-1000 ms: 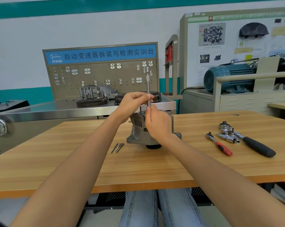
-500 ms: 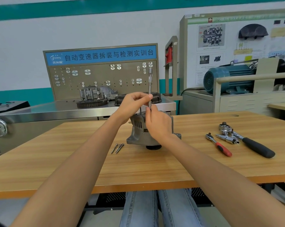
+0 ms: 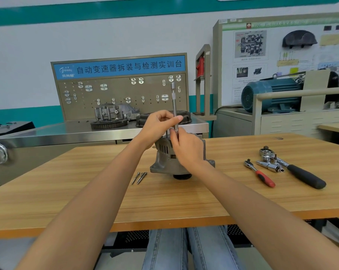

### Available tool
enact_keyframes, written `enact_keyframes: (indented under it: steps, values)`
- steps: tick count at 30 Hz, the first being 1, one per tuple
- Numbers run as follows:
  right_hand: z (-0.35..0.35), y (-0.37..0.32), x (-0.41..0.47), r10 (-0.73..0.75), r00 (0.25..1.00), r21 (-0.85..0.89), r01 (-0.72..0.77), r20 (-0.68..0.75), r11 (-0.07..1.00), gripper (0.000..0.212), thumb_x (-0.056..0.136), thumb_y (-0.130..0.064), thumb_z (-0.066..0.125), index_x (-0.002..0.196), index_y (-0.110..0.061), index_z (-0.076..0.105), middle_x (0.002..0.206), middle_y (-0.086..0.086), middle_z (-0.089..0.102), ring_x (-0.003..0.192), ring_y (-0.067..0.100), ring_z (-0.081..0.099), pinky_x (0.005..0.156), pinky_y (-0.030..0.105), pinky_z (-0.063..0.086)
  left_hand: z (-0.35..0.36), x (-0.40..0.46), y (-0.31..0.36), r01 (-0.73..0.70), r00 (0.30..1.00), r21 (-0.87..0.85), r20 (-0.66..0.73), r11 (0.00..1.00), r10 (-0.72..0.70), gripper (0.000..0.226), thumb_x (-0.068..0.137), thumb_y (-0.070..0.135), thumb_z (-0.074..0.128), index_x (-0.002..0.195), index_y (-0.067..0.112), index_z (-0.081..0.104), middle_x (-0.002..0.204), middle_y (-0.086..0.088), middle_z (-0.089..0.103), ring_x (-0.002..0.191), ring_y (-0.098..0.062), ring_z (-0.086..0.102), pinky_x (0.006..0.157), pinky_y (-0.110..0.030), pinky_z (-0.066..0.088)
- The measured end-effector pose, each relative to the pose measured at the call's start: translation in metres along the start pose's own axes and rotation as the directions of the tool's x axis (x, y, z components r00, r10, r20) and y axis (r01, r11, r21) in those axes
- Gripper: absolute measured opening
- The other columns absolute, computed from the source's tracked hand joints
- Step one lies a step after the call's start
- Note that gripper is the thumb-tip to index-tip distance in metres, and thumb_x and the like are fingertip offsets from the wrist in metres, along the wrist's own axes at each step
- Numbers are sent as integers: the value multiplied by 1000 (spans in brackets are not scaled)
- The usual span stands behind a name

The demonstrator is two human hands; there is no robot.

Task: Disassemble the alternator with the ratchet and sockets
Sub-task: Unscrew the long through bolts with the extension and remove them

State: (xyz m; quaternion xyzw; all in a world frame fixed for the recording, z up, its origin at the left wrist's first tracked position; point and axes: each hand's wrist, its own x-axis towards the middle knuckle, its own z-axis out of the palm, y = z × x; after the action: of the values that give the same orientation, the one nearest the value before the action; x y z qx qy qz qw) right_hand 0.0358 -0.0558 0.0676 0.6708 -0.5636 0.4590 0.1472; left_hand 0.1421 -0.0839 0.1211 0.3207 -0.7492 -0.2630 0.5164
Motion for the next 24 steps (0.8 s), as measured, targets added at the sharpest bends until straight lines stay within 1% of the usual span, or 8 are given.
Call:
enact_keyframes:
  steps: [2,5,8,12,16,19,22,24]
  values:
    - [0,0,1,2,1000,-3,-2,1,1000,43,102,-38,30,102,-8,60,81,7,66,73,21,63,68,37,52,0,0,0,-6,1000,6,9,1000,6,18,89,27,66,72,23,64,60,20,62,62,10,58,63,-7,43]
    - [2,0,1,5,1000,-22,-5,-7,1000,43,103,-36,28,100,-8,60,79,7,66,70,20,62,62,32,49,-1,1,0,8,999,-8,35,1000,-8,21,96,31,55,85,23,71,76,13,69,76,4,64,74,-11,49]
    - [2,1,3,20,1000,-9,-20,1,1000,44,103,-36,27,100,-8,61,78,7,65,70,20,62,63,33,49,-2,1,0,21,999,-35,45,999,-20,22,98,20,51,92,22,72,79,9,71,79,0,66,74,-10,49]
    - [2,1,4,32,999,8,-32,9,999,45,103,-36,26,98,-8,61,74,5,61,69,20,61,61,33,49,-2,0,2,22,997,-45,68,999,-18,23,96,16,52,92,25,73,80,11,73,85,-2,68,77,-11,50]
    - [3,2,6,30,999,7,-30,13,1000,44,102,-35,28,97,-8,61,70,2,56,65,18,57,56,28,41,-2,0,2,25,998,-30,63,999,-23,20,94,17,57,89,27,73,84,12,73,87,-2,67,81,-14,50]
    - [3,3,5,26,1000,27,-26,7,999,42,102,-34,30,95,-8,62,71,3,58,63,16,54,55,28,37,-2,1,2,41,998,-24,52,999,-40,16,92,17,60,85,23,73,87,7,71,88,-5,65,84,-18,47]
    - [4,3,4,27,1000,60,-27,-1,998,36,101,-37,34,97,-10,57,69,-2,53,64,15,55,56,29,43,-3,1,0,42,998,-10,45,999,-42,13,90,18,62,82,18,71,89,4,69,92,-8,63,89,-23,47]
    - [3,5,4,51,999,132,-51,1,990,32,99,-41,38,97,-12,52,70,-3,54,64,15,56,58,31,46,-3,2,-1,38,998,-5,43,999,-38,13,90,18,62,80,18,70,86,4,68,90,-7,62,87,-23,47]
